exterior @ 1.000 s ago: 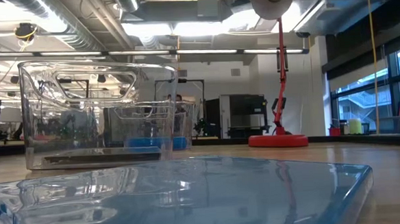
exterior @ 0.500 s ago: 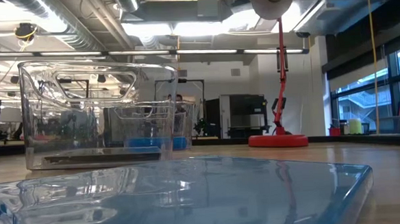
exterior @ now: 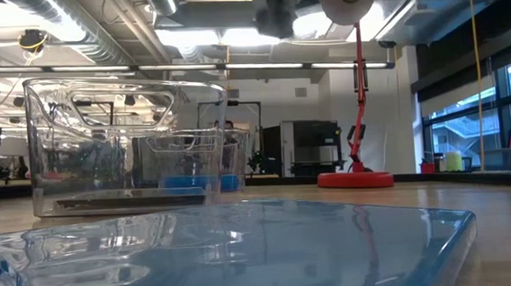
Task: Pick & place jewel cases by type
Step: Put the top black cd case into the bottom transparent bin
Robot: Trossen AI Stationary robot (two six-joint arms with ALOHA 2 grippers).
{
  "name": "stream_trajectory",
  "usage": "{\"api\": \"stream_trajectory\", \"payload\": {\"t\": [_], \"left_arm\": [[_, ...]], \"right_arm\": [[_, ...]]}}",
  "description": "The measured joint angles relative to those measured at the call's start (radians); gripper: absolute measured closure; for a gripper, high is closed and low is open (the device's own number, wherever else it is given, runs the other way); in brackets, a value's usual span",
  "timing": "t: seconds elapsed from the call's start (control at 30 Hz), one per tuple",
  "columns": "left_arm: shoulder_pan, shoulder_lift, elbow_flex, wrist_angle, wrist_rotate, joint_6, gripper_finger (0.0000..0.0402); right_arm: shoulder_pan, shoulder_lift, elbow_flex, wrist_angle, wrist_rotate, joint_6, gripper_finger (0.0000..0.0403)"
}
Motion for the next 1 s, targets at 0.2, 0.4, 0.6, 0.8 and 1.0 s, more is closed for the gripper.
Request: {"api": "stream_trajectory", "payload": {"t": [0.2, 0.4, 0.6, 0.8, 1.0], "left_arm": [[-0.123, -0.061, 0.000, -0.511, -0.458, 0.235, 0.0209], [-0.308, -0.061, 0.000, -0.634, -0.851, 0.170, 0.0209], [-0.459, -0.042, -0.002, -0.633, -1.048, 0.087, 0.0211], [-0.568, -0.012, -0.002, -0.630, -1.142, 0.062, 0.0208], [-0.625, 0.010, -0.002, -0.631, -1.159, 0.043, 0.0211]], "right_arm": [[-0.071, 0.053, 0.000, -0.109, 0.065, -0.017, 0.0357], [-0.084, 0.148, 0.000, -0.111, 0.015, 0.032, 0.0357], [-0.093, 0.221, 0.000, -0.046, -0.040, 0.112, 0.0357], [-0.087, 0.258, 0.000, -0.021, -0.042, 0.143, 0.0357], [-0.068, 0.259, 0.000, 0.003, -0.043, 0.155, 0.0357]]}}
